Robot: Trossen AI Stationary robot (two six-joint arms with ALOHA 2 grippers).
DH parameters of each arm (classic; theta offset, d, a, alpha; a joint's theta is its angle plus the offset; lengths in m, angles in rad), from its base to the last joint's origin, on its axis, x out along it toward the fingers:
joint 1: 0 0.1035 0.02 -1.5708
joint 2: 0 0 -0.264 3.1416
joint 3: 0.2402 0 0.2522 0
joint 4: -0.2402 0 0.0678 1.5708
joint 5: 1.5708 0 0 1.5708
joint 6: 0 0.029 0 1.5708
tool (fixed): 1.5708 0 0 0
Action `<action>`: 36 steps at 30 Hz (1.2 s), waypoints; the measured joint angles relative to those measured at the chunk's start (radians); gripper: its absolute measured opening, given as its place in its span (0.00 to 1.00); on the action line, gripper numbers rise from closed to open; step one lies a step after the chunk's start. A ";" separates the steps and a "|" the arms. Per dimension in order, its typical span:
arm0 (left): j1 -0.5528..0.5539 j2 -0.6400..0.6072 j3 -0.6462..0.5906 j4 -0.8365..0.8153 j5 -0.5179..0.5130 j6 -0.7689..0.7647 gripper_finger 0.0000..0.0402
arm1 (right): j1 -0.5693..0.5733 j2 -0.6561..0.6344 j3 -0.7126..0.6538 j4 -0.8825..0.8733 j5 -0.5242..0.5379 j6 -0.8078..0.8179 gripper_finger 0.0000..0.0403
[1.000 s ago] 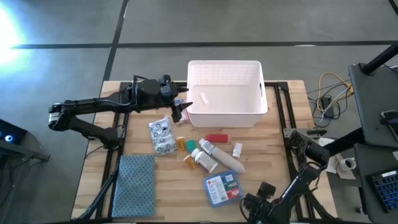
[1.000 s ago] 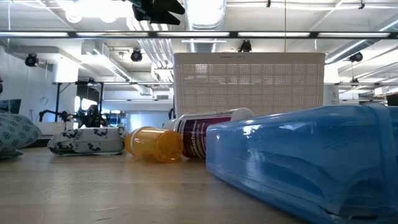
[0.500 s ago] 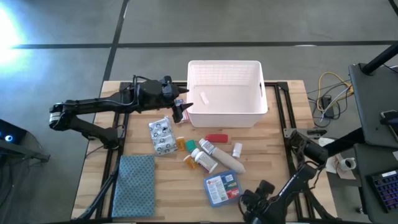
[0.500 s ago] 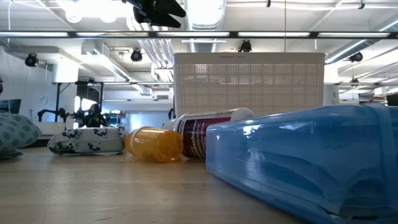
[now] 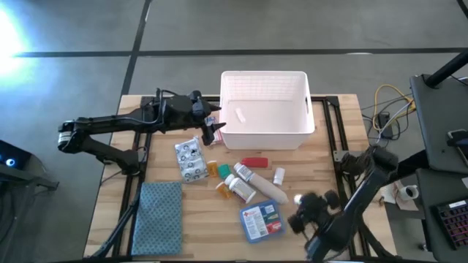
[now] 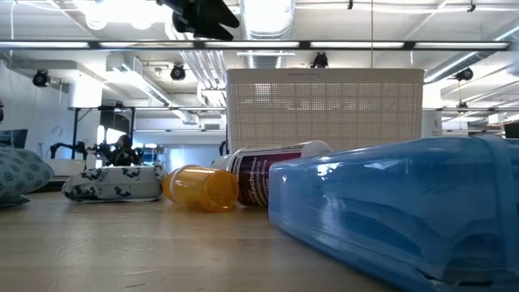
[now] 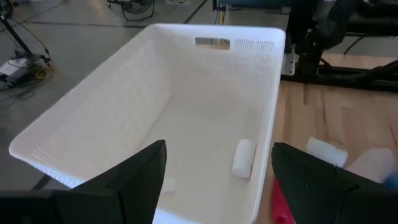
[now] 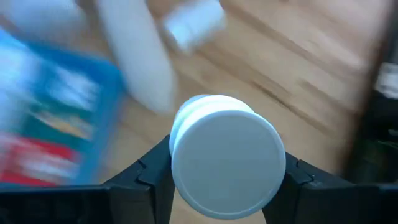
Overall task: Pick & place medical supplies in basket/bin
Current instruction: Put the white medicine bottle into the bin
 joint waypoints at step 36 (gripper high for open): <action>-0.052 -0.020 0.000 -0.627 -0.288 -0.725 0.67 | -1.288 -0.386 -0.080 0.532 -0.049 -1.431 0.69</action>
